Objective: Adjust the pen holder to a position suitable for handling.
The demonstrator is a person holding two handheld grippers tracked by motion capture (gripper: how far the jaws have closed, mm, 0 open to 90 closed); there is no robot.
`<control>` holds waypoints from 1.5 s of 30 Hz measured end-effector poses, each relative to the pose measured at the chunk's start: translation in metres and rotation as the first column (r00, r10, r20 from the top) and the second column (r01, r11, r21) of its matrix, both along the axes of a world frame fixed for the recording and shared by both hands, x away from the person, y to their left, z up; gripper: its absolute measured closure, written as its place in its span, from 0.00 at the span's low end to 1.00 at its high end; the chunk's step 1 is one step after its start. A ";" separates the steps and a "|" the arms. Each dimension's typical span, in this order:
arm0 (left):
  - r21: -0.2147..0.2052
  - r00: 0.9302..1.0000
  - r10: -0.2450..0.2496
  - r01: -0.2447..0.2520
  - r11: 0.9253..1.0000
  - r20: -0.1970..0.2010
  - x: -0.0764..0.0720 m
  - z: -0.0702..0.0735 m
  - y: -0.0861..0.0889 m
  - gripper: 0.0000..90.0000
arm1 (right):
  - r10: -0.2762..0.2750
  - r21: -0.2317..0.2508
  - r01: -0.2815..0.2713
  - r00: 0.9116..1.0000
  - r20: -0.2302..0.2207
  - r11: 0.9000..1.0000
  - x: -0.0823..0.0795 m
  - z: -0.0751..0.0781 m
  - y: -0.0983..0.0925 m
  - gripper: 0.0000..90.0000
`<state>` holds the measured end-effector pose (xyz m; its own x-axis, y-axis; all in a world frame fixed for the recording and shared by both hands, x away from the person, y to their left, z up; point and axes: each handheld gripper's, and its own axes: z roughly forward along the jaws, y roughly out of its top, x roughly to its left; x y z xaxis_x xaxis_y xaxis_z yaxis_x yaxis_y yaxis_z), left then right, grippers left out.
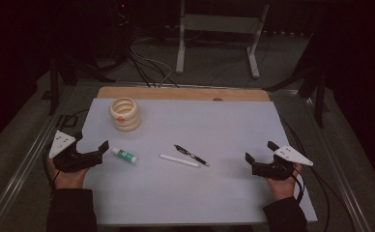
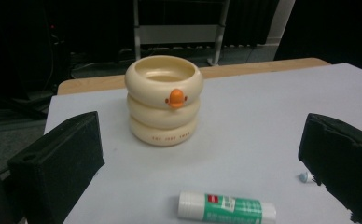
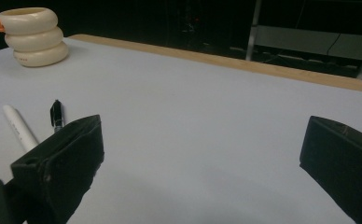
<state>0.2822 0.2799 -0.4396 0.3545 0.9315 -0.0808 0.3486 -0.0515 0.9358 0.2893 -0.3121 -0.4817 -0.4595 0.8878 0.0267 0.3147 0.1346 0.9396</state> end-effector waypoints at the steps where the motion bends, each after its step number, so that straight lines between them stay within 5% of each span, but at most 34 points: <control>1: -0.002 1.000 -0.011 0.011 1.000 -0.005 0.005 0.002 -0.001 0.00 | 0.000 0.002 0.000 1.000 -0.001 1.000 0.000 0.000 0.000 0.00; 24: 0.038 1.000 -0.012 0.011 0.999 0.016 0.061 0.026 -0.005 0.00 | -0.001 -0.010 0.001 1.000 -0.001 1.000 0.001 -0.001 0.001 0.00; 45: 0.023 0.999 0.047 -0.047 0.999 0.006 0.101 0.019 -0.014 0.02 | -0.006 -0.004 0.006 1.000 0.007 1.000 0.002 -0.001 0.001 0.00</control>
<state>0.3835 0.2661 -0.4203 0.3109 0.9487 -0.0569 0.3459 -0.0572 0.9365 0.2914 -0.3107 -0.4826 -0.4540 0.8908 0.0202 0.3092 0.1362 0.9412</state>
